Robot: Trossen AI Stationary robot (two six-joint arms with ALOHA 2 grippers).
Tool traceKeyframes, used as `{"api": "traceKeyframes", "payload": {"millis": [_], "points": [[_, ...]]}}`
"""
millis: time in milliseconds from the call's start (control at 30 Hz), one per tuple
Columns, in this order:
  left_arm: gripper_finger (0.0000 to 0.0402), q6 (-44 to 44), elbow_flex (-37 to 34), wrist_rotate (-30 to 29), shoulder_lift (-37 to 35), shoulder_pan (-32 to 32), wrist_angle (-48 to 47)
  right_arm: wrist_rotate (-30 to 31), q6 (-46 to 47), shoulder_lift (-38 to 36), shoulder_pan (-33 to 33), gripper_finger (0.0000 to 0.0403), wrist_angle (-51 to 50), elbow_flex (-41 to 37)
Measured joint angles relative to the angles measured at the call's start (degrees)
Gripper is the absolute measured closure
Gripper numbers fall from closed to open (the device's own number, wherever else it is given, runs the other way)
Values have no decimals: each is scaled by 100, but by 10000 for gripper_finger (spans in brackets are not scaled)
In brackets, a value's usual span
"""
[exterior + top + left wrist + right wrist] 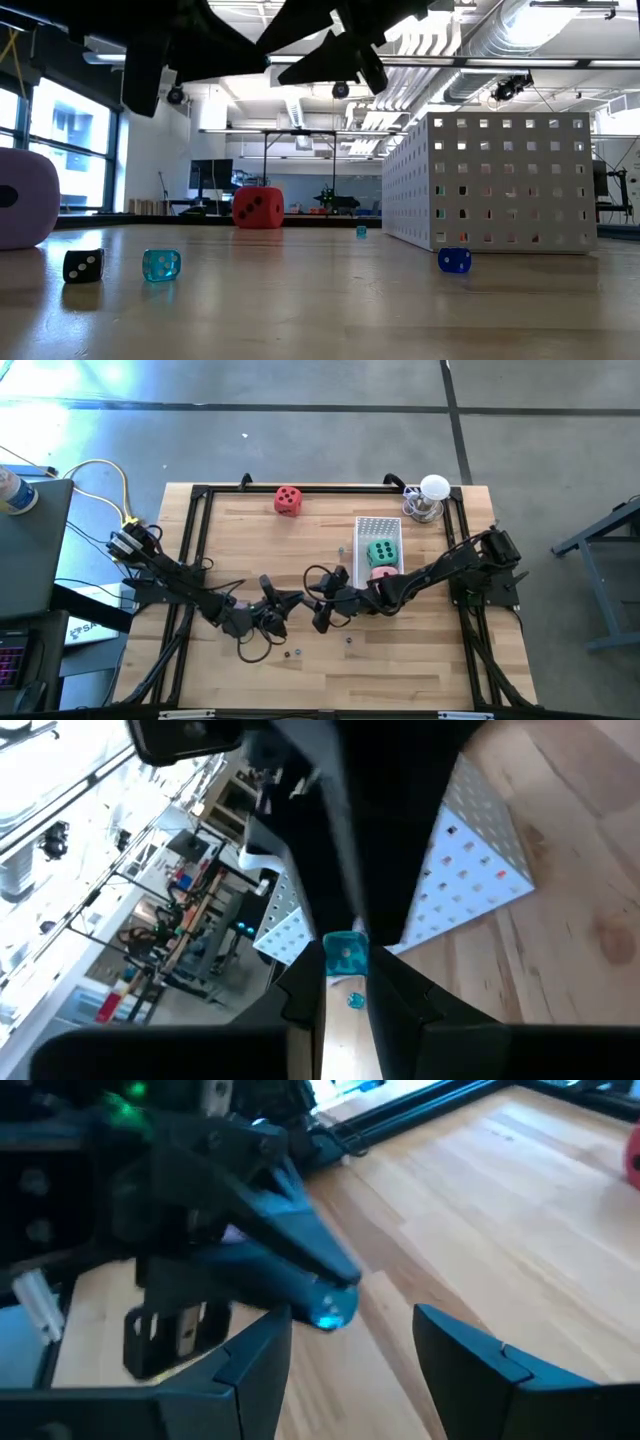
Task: Pick & Place Dice
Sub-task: Put the light blue die into the white bin
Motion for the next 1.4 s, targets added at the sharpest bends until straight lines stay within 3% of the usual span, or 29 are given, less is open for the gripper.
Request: {"api": "traceKeyframes", "payload": {"millis": [533,667,967,1400], "points": [[356,-66,9,309,-3,41,-3,-195,-9,0,-151,207,198,0],[356,-78,9,315,-3,74,-6,-298,-6,0,-166,237,201,0],[355,-124,2,310,-3,100,-22,-487,-107,0,-168,360,202,2],[330,338,-2,349,-4,195,-19,-558,-209,-2,-168,364,119,2]]}}
